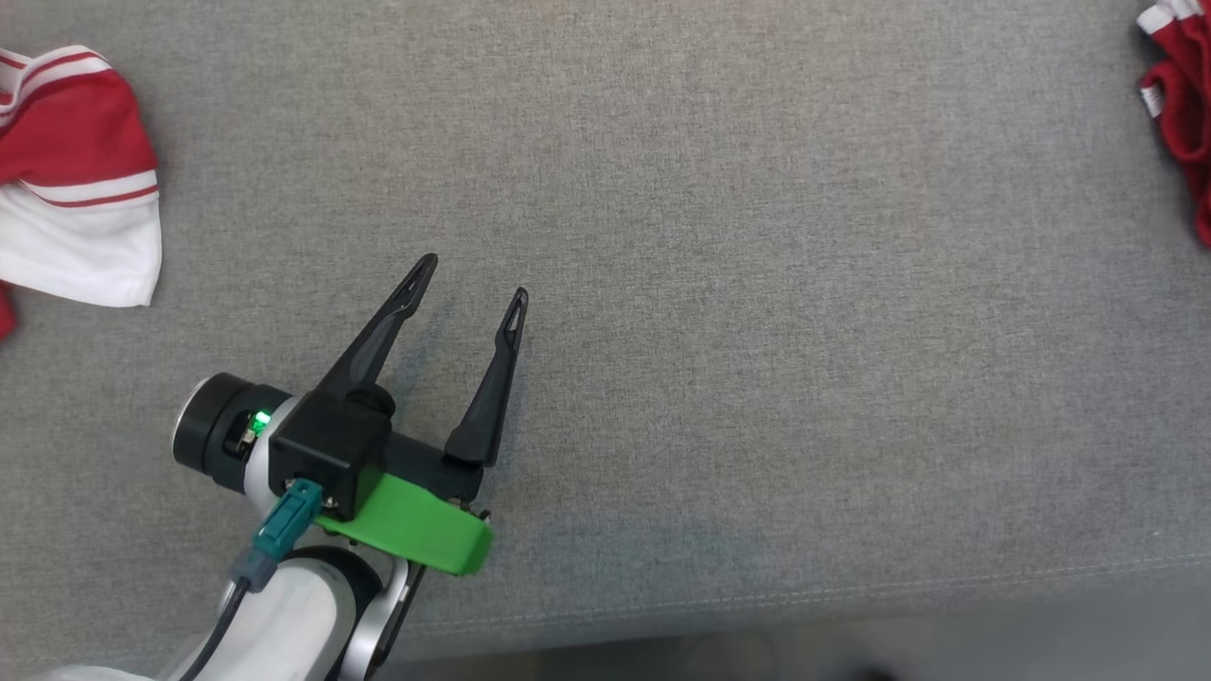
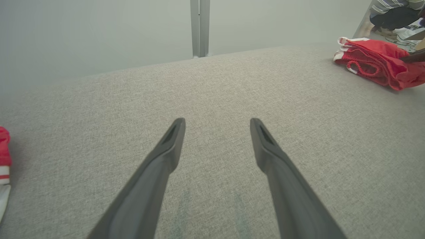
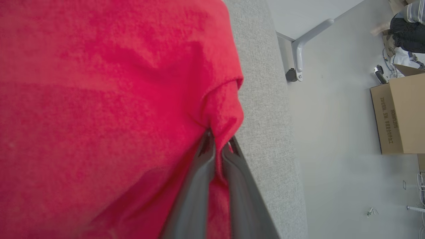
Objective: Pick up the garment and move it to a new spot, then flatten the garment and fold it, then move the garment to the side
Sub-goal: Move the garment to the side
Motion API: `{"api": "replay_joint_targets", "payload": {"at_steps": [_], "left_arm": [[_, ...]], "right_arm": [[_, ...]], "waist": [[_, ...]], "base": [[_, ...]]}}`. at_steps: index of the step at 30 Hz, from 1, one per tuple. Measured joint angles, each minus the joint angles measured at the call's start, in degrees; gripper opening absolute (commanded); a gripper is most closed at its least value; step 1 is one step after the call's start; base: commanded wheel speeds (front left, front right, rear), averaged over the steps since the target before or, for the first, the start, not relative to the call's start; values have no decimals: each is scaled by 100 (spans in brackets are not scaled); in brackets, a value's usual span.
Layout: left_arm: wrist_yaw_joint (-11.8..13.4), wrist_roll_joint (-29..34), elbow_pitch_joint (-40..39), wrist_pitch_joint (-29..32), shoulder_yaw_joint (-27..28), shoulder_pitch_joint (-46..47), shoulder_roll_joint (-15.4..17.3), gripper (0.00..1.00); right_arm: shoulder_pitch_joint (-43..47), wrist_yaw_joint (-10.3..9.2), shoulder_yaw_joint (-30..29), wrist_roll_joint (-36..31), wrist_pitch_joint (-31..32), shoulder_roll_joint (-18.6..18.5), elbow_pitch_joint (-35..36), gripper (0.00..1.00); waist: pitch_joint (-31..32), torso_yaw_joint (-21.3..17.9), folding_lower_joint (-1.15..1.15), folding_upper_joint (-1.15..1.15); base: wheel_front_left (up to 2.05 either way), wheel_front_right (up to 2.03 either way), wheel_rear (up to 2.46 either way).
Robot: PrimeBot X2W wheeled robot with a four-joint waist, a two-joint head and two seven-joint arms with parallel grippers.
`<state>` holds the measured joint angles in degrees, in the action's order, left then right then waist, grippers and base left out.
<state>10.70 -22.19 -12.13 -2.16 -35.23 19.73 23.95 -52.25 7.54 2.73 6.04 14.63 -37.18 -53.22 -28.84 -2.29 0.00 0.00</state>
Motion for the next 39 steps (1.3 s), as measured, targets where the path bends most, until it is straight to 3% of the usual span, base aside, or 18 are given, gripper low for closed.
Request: {"api": "replay_joint_targets", "payload": {"at_steps": [5, 7, 16, 26, 35, 39], "left_arm": [[42, 38, -67, 16, -10, 50, 32, 100], [43, 40, -62, 34, -18, 57, 34, 100], [92, -25, 138, -27, -12, 47, 11, 100], [108, -472, 543, -359, 25, -370, -236, 100], [244, -1024, 971, -648, 267, -874, -481, 100], [375, -1076, 1093, -925, 490, -977, -523, 100]], "right_arm": [[-95, 0, -182, -259, -230, -134, -163, 0], [-98, 0, -225, -331, -345, -87, -218, 100], [-49, 0, -408, -588, -1131, 321, -190, 100], [870, 0, -170, -620, -1637, 961, 8, 100], [1684, -1, 164, -387, -1941, 1355, 761, 100], [2045, 1, 367, 40, -1908, 1625, 1292, 100]], "waist": [[-231, -33, 0, 0], [-280, -43, 0, 0], [-23, -43, 0, 0], [785, 0, 0, 0], [1726, 55, 1, 0], [2124, 83, 1, 0]], "base": [[0, 0, 0], [0, 0, 0], [0, 0, 0], [0, 0, 0], [0, 0, 0], [0, 0, 0]]}}
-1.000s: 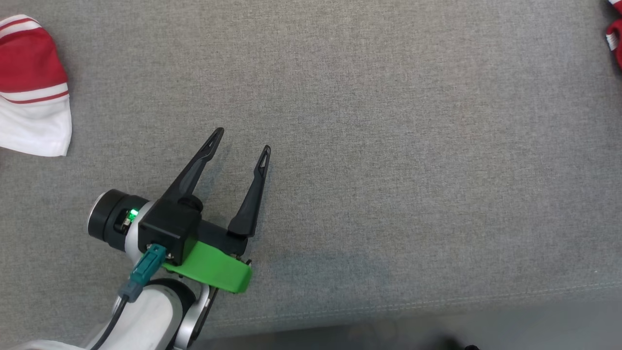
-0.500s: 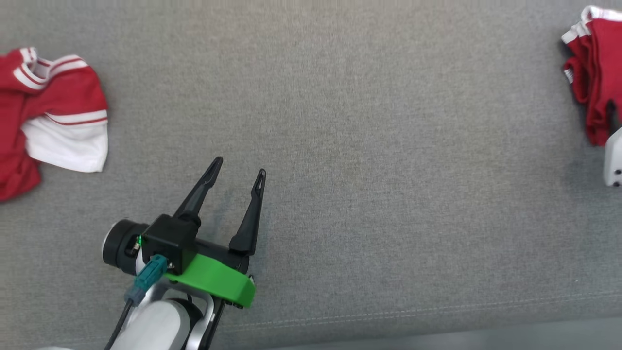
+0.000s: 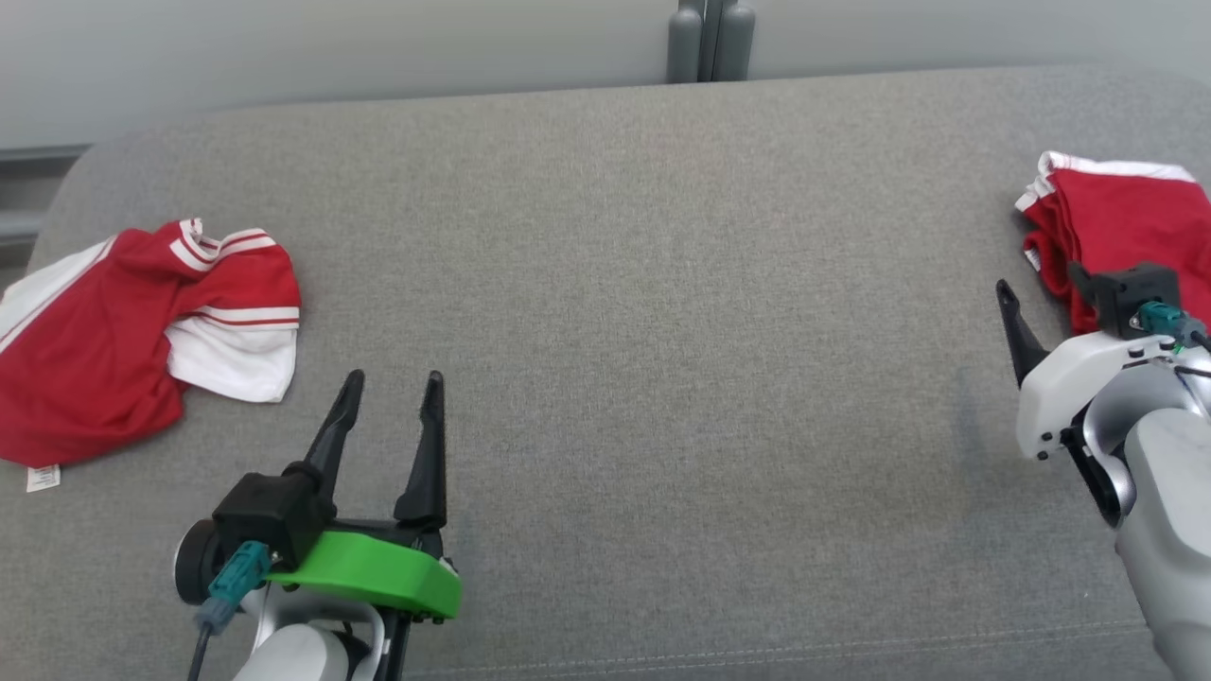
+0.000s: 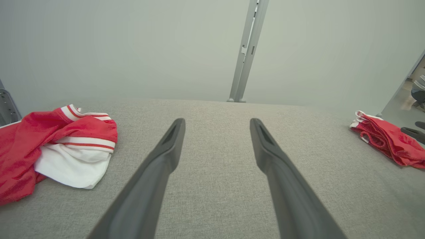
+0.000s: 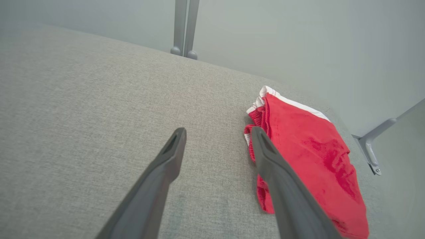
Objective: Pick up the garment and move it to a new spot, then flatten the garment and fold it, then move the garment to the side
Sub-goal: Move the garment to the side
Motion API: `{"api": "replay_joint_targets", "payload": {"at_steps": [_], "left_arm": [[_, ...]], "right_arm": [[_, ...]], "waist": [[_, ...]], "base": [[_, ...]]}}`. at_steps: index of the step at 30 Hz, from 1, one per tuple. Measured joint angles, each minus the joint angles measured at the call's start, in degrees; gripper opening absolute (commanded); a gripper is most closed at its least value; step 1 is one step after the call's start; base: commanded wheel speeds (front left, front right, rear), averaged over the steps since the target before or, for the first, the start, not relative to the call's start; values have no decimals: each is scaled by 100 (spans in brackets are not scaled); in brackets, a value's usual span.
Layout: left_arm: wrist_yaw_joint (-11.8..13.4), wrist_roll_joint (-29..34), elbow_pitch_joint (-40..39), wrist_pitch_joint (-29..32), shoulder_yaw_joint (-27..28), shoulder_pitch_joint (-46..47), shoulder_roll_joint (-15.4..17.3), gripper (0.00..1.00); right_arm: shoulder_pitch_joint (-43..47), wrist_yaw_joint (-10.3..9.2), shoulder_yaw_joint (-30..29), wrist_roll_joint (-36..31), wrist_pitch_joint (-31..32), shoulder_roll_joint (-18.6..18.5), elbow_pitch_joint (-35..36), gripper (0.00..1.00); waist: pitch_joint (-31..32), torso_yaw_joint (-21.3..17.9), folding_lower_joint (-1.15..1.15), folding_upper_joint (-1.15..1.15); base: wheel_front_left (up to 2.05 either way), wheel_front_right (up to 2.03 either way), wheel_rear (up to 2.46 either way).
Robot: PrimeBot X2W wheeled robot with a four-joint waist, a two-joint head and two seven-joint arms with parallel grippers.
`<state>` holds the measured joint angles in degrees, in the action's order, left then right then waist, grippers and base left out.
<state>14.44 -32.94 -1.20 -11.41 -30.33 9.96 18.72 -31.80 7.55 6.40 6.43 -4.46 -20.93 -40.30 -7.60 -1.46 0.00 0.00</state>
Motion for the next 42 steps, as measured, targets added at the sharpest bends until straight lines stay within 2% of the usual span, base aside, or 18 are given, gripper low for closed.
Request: {"api": "replay_joint_targets", "payload": {"at_steps": [3, 5, 6, 7, 13, 17, 20, 24, 27, 35, 42], "left_arm": [[96, -29, 121, -109, 175, -100, 4, 100], [178, -59, 240, -159, 297, -156, 13, 100], [178, -59, 240, -159, 297, -156, 13, 100], [270, -90, 343, -196, 424, -191, 11, 100], [320, -303, 648, -279, 787, -236, -45, 100], [156, -385, 853, -328, 935, -302, -75, 100], [-111, -345, 929, -336, 884, -357, -29, 100], [-419, -159, 1070, -338, 748, -431, 134, 100], [-525, -21, 1118, -347, 684, -514, 223, 100], [-532, 73, 1109, -355, 775, -777, 315, 100], [-433, 77, 1076, -356, 962, -995, 319, 100]], "right_arm": [[293, -1, 59, 281, 24, 140, 437, 100], [549, -2, -219, 677, 11, 433, 832, 100], [549, -2, -219, 677, 11, 433, 832, 100], [765, -2, -354, 824, -29, 675, 1080, 100], [1448, -2, -632, 853, -181, 1241, 1735, 100], [1840, -2, -882, 781, -255, 1559, 2123, 100], [2112, -3, -956, 743, -279, 1712, 2368, 100], [2485, -4, -913, 740, -297, 1780, 2639, 100], [2762, -5, -727, 734, -219, 1807, 2803, 100], [3225, -5, -531, 683, -73, 1809, 3069, 100], [3396, -5, -420, 578, 114, 1811, 3058, 100]], "waist": [[258, 25, 0, 0], [481, 52, 0, 0], [481, 52, 0, 0], [598, 79, 0, 0], [809, 221, 0, 0], [903, 307, 0, 0], [965, 350, 0, 0], [1031, 407, 0, 0], [1084, 443, 0, 0], [1206, 463, 0, 0], [1281, 414, 0, 0]], "base": [[0, 0, 0], [0, 0, 0], [0, 0, 0], [0, 0, 0], [0, 0, 0], [0, 0, 0], [0, 0, 0], [0, 0, 0], [0, 0, 0], [0, 0, 0], [0, 0, 0]]}}
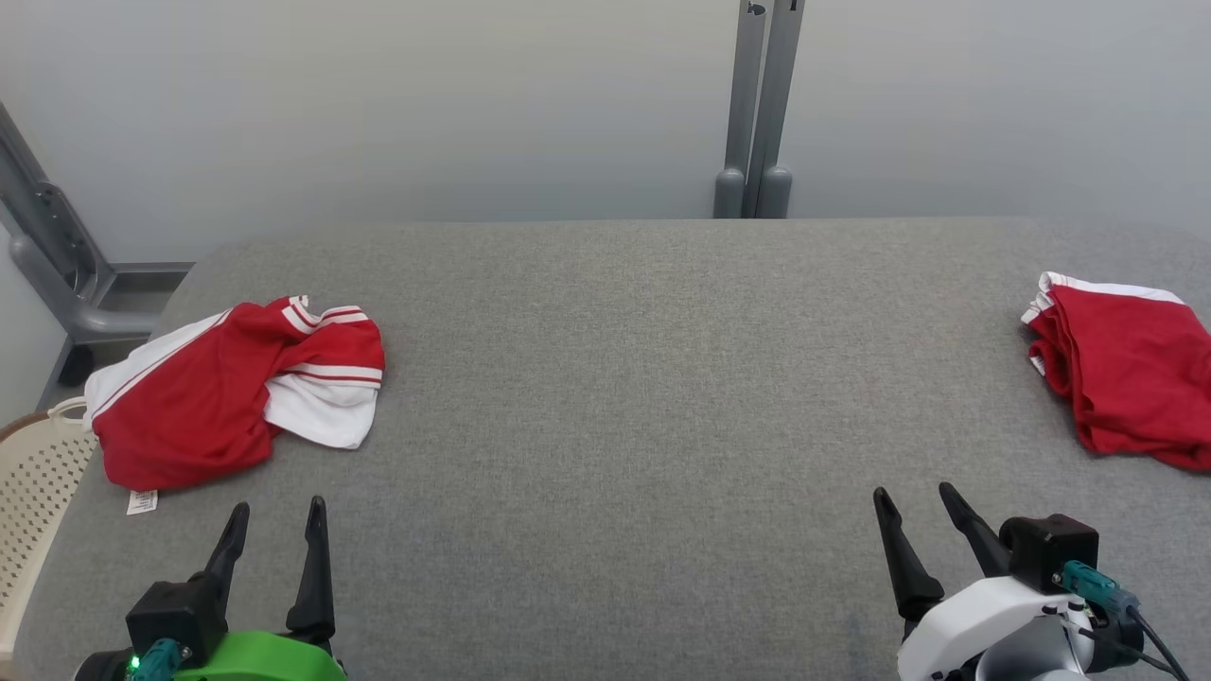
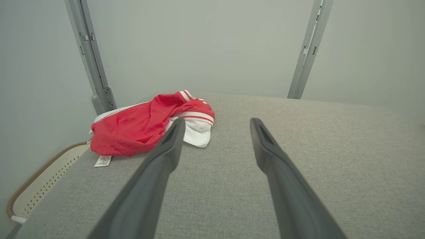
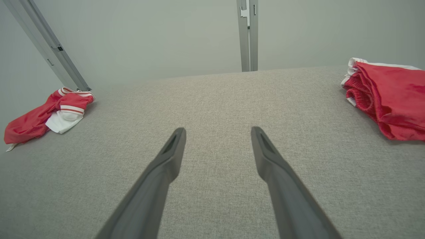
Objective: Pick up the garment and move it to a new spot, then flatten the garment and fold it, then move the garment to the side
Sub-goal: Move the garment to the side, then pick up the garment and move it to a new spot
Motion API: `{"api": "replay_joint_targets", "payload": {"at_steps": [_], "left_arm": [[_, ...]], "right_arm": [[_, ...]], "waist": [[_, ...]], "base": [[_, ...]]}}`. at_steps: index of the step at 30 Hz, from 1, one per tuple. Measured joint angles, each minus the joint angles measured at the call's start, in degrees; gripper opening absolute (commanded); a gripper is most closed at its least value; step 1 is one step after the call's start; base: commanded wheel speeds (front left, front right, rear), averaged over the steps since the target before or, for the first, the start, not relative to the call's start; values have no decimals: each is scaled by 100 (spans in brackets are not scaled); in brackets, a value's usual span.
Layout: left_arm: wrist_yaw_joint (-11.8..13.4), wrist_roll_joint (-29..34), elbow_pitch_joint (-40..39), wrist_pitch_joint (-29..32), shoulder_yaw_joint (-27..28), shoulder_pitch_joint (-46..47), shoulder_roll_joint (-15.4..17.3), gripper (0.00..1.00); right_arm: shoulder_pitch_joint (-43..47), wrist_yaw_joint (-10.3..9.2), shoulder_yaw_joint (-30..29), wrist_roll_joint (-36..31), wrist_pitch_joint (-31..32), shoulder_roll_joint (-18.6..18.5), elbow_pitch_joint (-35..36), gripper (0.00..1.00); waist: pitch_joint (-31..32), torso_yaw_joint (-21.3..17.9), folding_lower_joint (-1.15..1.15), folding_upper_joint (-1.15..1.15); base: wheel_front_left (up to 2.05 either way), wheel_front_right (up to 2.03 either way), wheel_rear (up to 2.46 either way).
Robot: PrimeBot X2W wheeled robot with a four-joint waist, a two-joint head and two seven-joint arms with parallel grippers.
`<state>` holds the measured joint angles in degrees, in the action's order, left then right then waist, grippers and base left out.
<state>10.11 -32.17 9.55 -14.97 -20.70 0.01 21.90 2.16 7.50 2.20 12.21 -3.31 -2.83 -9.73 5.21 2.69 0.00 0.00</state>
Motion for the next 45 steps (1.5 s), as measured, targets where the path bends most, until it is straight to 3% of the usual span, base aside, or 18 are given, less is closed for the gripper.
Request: {"api": "replay_joint_targets", "payload": {"at_steps": [24, 33, 45], "left_arm": [[57, -158, -27, 35, 19, -159, 22, 100], [104, -158, -100, 142, 2, -156, 102, 100], [174, -211, -255, 289, 47, -170, 264, 100]], "right_arm": [[-9, 0, 188, 88, 16, -2, -135, 100], [-5, 0, 335, 133, -36, -1, -143, 100], [-6, 0, 590, 216, -127, -1, -279, 100]], "waist": [[-11, 136, 0, 0], [-17, 576, 0, 0], [-52, 1468, 0, 0]], "base": [[0, 0, 0], [0, 0, 0], [0, 0, 0]]}}
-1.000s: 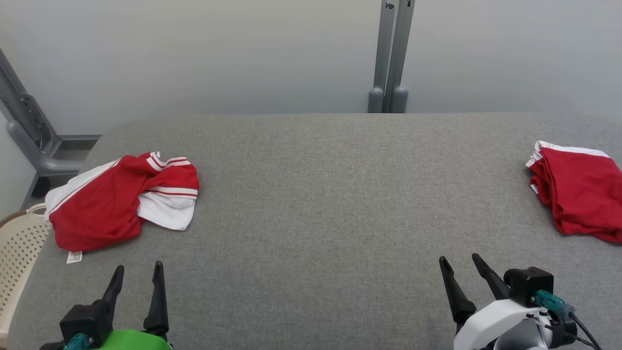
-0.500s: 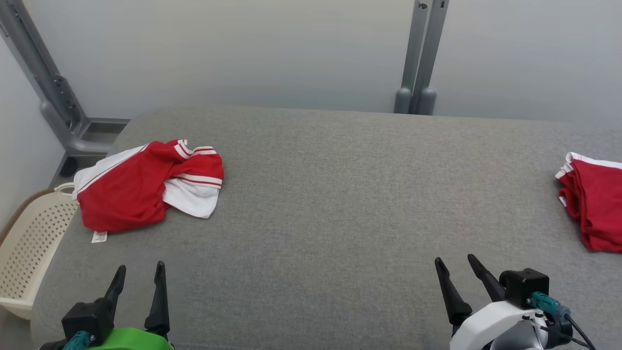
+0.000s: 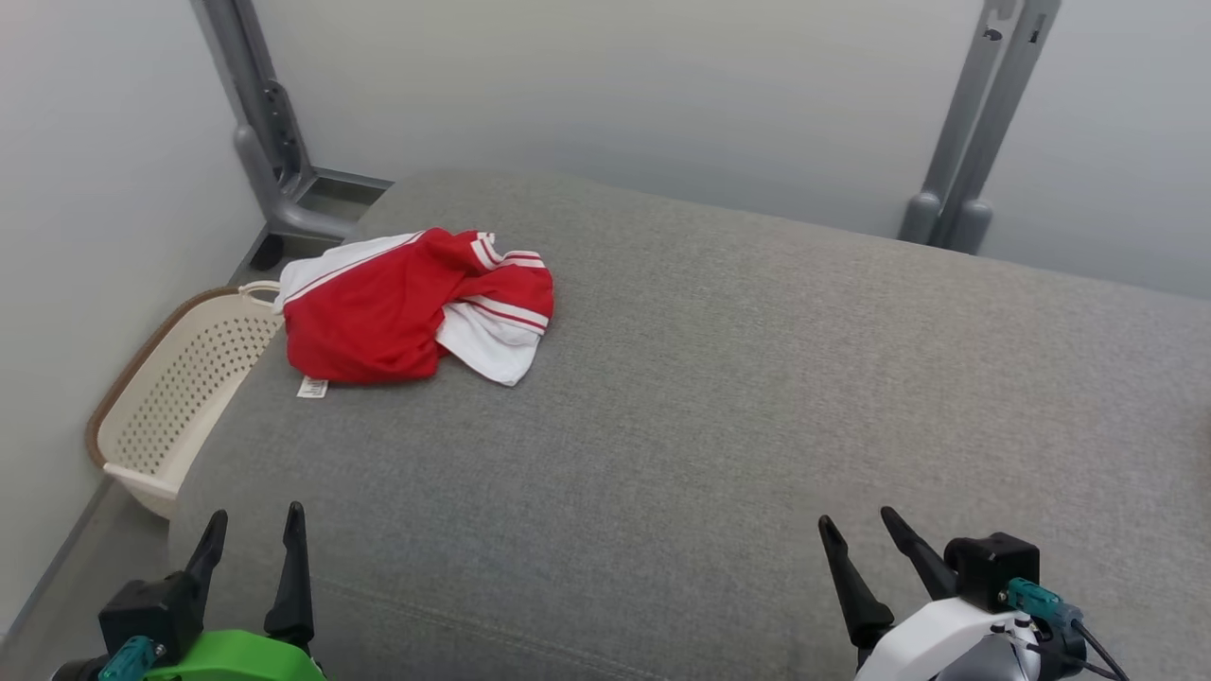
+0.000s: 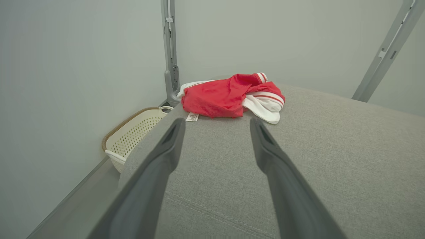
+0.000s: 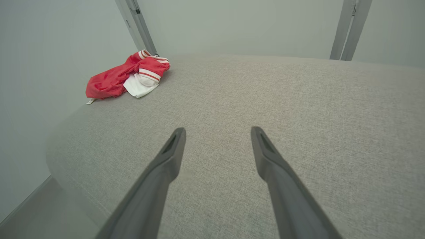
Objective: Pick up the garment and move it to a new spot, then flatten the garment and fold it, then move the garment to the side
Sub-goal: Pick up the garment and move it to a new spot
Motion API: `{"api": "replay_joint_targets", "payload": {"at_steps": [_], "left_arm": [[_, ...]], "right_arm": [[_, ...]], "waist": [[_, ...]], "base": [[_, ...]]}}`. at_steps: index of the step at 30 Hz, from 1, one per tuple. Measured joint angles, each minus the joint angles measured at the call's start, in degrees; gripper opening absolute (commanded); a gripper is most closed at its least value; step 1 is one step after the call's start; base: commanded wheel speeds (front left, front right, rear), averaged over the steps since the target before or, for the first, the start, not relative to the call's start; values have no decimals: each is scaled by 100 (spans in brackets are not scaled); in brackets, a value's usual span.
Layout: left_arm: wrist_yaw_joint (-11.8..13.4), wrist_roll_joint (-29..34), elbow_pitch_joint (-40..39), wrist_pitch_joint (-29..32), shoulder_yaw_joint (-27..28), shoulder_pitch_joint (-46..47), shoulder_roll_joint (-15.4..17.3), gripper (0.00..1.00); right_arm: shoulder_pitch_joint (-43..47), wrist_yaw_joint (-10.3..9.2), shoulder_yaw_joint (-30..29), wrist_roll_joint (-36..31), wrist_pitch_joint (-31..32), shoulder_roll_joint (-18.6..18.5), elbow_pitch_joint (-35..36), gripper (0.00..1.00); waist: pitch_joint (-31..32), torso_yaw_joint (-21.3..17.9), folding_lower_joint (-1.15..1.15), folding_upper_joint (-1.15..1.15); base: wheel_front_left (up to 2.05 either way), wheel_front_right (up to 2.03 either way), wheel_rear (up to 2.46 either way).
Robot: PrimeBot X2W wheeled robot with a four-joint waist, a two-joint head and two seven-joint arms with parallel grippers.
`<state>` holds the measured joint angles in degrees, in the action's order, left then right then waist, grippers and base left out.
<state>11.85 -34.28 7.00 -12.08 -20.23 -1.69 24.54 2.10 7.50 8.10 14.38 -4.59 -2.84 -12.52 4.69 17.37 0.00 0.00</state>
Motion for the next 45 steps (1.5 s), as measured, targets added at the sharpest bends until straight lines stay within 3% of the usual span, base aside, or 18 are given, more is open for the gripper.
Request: {"api": "replay_joint_targets", "payload": {"at_steps": [10, 17, 21, 26, 34, 45], "left_arm": [[38, -62, -88, 58, 10, -92, 79, 100], [75, -62, -83, 107, -34, -102, 91, 100], [7, -223, 89, 530, -135, 12, 31, 100], [-315, -314, 480, 1053, -344, 828, -4, 100], [-770, -337, 1457, 1709, -603, 2613, -334, 100], [-1348, -85, 2998, 2064, -927, 4529, -655, 100]], "right_arm": [[-79, 0, 63, 0, -67, 3, -78, 100], [-101, 0, 138, -25, -79, 3, -63, 100], [-99, 0, 158, -56, -45, 3, 5, 100], [-129, 0, 78, -417, 197, 5, 256, 100], [-382, 0, -133, -795, 665, -221, 1128, 100], [-811, 0, 120, -840, 1165, -672, 1968, 100]], "waist": [[-91, 605, 0, 0], [-114, 571, 0, 0], [-134, 500, 0, 0], [-258, 388, 0, 0], [-814, 155, 0, 0], [-1760, -162, -1, 0]], "base": [[0, 0, 0], [0, 0, 0], [0, 0, 0], [0, 0, 0], [0, 0, 0], [0, 0, 0]]}}
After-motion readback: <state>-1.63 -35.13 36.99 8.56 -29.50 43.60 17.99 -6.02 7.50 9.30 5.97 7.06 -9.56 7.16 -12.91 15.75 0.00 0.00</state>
